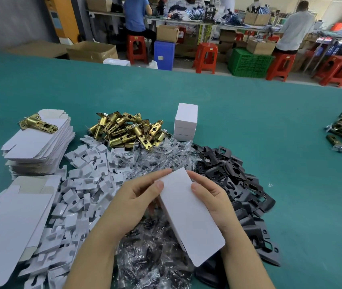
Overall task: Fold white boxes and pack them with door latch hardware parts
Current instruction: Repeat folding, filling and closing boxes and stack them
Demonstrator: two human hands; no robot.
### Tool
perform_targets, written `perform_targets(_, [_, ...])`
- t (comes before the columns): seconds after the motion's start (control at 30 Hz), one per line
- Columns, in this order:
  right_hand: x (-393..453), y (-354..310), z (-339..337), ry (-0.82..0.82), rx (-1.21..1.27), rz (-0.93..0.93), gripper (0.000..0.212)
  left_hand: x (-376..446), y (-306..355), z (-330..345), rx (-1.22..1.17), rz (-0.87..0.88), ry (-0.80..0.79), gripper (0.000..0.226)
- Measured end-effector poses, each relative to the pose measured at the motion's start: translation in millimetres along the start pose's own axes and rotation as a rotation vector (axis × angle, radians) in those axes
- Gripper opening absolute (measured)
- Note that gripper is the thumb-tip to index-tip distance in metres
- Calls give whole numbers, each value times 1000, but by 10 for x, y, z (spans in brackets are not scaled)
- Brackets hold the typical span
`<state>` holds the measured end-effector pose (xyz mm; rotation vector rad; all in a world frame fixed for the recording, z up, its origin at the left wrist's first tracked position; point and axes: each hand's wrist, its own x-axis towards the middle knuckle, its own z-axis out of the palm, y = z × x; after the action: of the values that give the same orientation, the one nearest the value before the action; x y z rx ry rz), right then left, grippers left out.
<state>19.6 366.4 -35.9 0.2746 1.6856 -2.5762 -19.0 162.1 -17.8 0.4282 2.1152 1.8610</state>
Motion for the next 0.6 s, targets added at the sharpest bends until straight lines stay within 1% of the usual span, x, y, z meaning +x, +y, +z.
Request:
perform_targets(0.07, [13, 4, -6, -2, 10, 2, 26, -11, -9, -5, 1, 9, 3, 34])
perform_targets(0.13, [18, -18, -8, 36, -3, 2, 22, -24, -18, -15, 7, 39, -5, 40])
perform_targets(0.23, [45, -40, -70, 98, -97, -5, 21, -43, -28, 7, 109, 143, -46, 72])
perform_targets(0.27, [50, -50, -79, 99, -121, 0, 21, -42, -22, 36, 183, 179, -37, 77])
perform_targets(0.33, [71, -30, -96, 82, -142, 25, 22, -29, -8, 100, 371, 263, 24, 75])
perform_targets(0.4, [66, 3, -51, 61, -138, 38, 19, -10, -15, 125, 488, 331, 104, 67])
perform_targets(0.43, [68, 25, -37, 46, -68, 29, 26, 0, -33, 122, 509, 344, 153, 63])
perform_targets(0.5, [67, 67, -27, -28, 124, -12, 43, 24, -58, 95, 477, 314, 227, 53])
perform_targets(0.53, [62, 80, -30, -72, 178, -32, 43, 32, -61, 78, 432, 282, 236, 50])
perform_targets(0.6, [60, 103, -58, -130, 177, -66, 37, 40, -59, 61, 336, 237, 219, 43])
